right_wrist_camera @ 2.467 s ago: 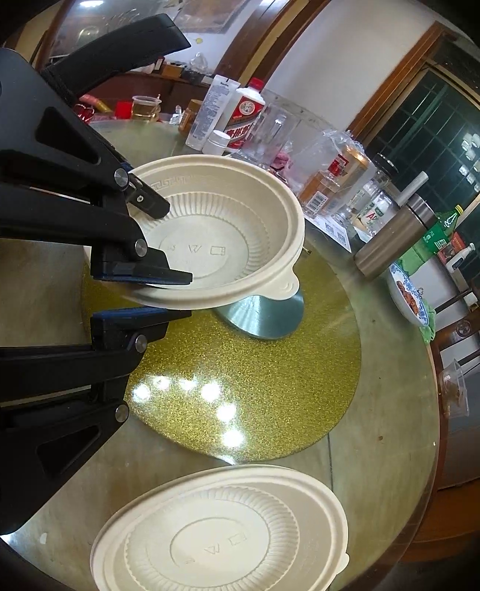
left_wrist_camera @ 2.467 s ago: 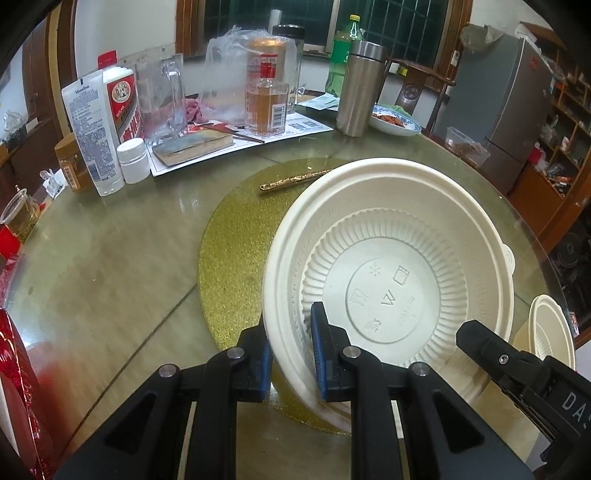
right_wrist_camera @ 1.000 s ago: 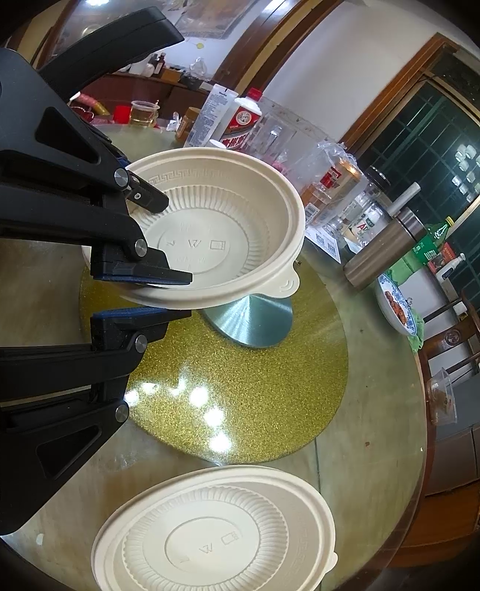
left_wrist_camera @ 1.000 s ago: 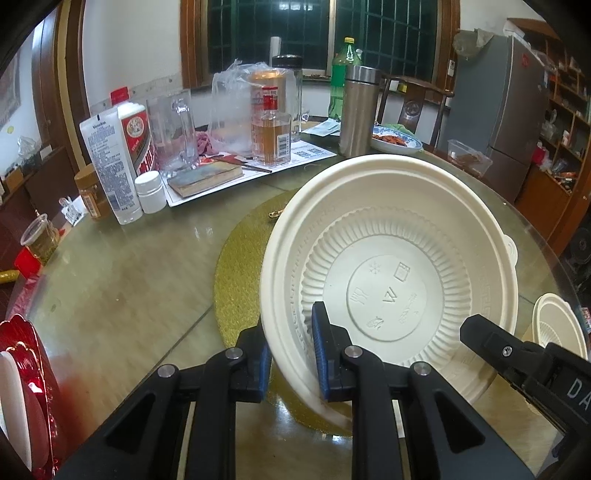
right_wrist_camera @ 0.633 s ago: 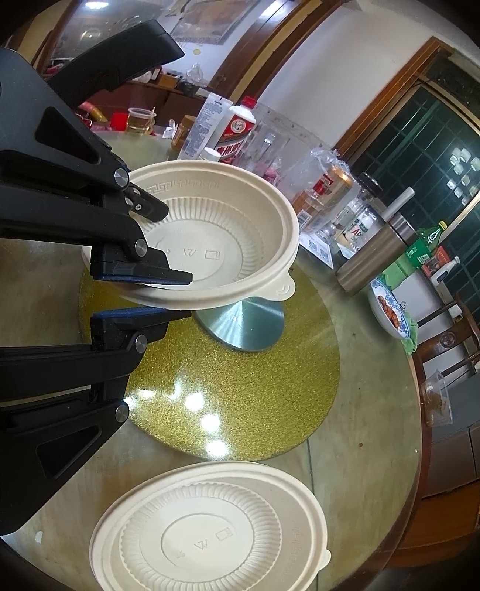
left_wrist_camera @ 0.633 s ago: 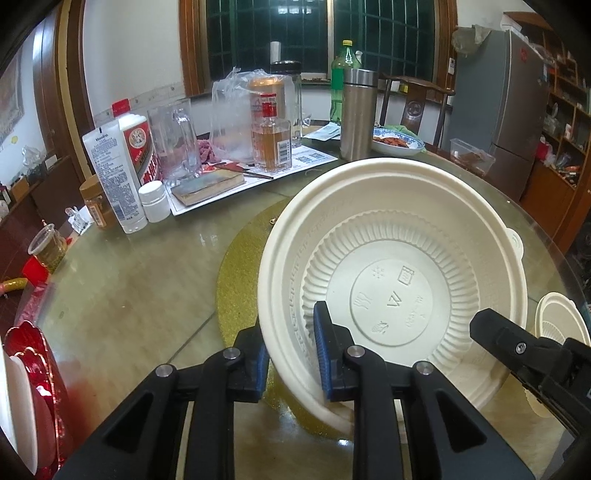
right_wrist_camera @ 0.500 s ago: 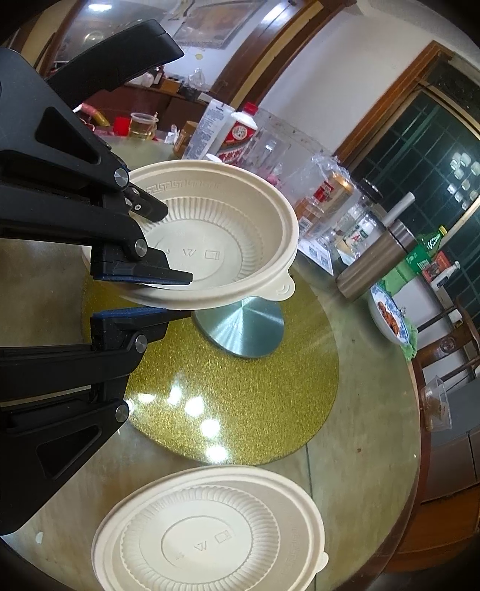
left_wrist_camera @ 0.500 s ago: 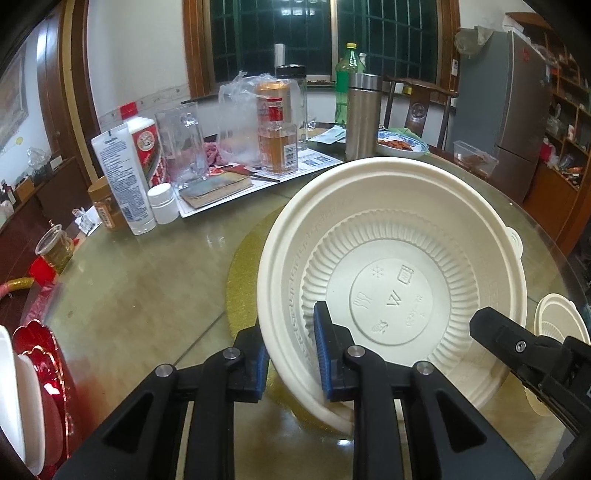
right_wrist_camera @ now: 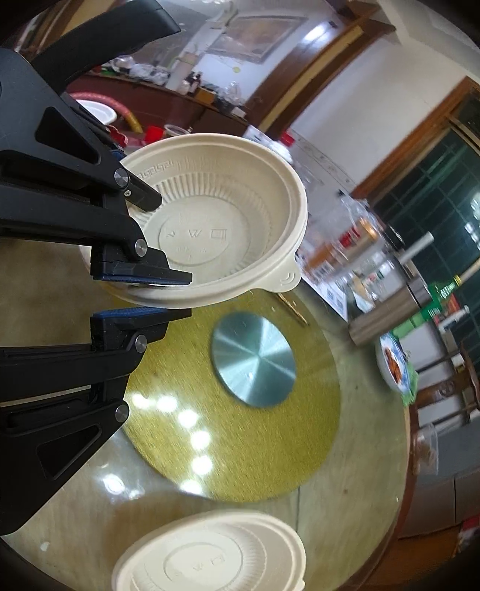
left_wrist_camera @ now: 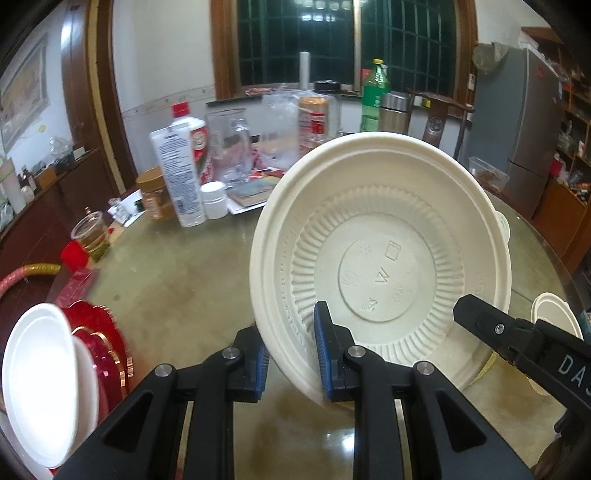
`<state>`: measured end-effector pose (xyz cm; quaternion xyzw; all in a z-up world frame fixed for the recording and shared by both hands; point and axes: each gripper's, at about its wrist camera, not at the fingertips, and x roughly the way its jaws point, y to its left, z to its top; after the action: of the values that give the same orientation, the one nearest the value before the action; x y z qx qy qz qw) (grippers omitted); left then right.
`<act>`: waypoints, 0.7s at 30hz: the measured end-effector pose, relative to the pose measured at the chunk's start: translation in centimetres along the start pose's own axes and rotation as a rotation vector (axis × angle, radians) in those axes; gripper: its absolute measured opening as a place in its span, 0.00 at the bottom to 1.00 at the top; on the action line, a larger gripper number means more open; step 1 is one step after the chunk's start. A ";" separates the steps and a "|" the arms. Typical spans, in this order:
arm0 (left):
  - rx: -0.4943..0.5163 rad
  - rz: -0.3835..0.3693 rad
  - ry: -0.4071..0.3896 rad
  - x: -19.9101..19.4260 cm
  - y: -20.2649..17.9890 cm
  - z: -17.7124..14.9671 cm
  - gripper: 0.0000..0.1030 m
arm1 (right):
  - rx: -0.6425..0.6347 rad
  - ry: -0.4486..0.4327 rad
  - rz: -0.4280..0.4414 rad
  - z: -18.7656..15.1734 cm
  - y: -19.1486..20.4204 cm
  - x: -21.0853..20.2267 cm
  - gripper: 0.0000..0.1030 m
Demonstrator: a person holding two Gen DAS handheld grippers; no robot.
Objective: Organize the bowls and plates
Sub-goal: 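Carry the large beige bowl with left tool while right tool carries the smaller beige bowl toward the stack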
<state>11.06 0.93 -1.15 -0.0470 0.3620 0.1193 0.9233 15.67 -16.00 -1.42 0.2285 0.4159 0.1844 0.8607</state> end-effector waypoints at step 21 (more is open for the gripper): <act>-0.081 -0.094 0.021 -3.4 6.2 -1.9 0.21 | -0.133 0.031 0.031 -3.8 5.5 -2.4 0.10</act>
<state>5.85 5.96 -0.24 -0.1025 0.3638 0.0898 0.9214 10.52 -11.77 1.06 0.1743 0.4126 0.2285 0.8644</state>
